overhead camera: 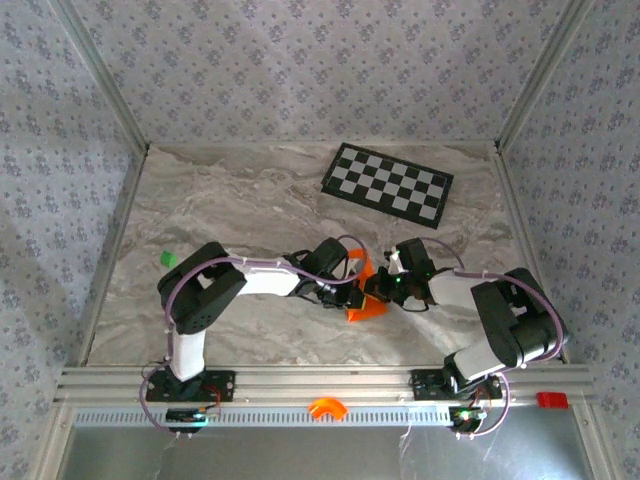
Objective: Fold a paper plane with a square sheet of paper (pick it up from the middle)
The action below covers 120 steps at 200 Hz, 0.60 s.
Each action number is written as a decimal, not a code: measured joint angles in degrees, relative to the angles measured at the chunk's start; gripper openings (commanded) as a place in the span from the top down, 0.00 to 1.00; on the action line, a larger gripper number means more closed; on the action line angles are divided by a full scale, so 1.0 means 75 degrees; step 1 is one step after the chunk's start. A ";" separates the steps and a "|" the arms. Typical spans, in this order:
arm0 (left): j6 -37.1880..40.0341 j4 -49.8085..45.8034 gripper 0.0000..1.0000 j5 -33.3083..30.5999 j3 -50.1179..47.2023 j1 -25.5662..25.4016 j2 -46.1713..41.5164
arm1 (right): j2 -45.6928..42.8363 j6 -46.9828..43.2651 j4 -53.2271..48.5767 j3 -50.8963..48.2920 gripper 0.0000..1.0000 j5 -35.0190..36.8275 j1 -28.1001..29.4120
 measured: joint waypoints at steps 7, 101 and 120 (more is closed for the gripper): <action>-0.0023 0.0079 0.98 0.0023 -0.0017 0.0000 0.0038 | 0.0000 0.0000 0.0000 0.0000 1.00 0.0000 -0.0012; -0.0274 0.0845 0.97 0.0239 -0.0606 0.0006 0.0087 | -0.0003 -0.0029 0.0006 -0.0029 1.00 -0.0012 -0.0044; -0.0291 0.0886 0.96 0.0274 -0.0618 0.0003 0.0096 | -0.0003 -0.0055 0.0006 -0.0035 1.00 -0.0035 -0.0061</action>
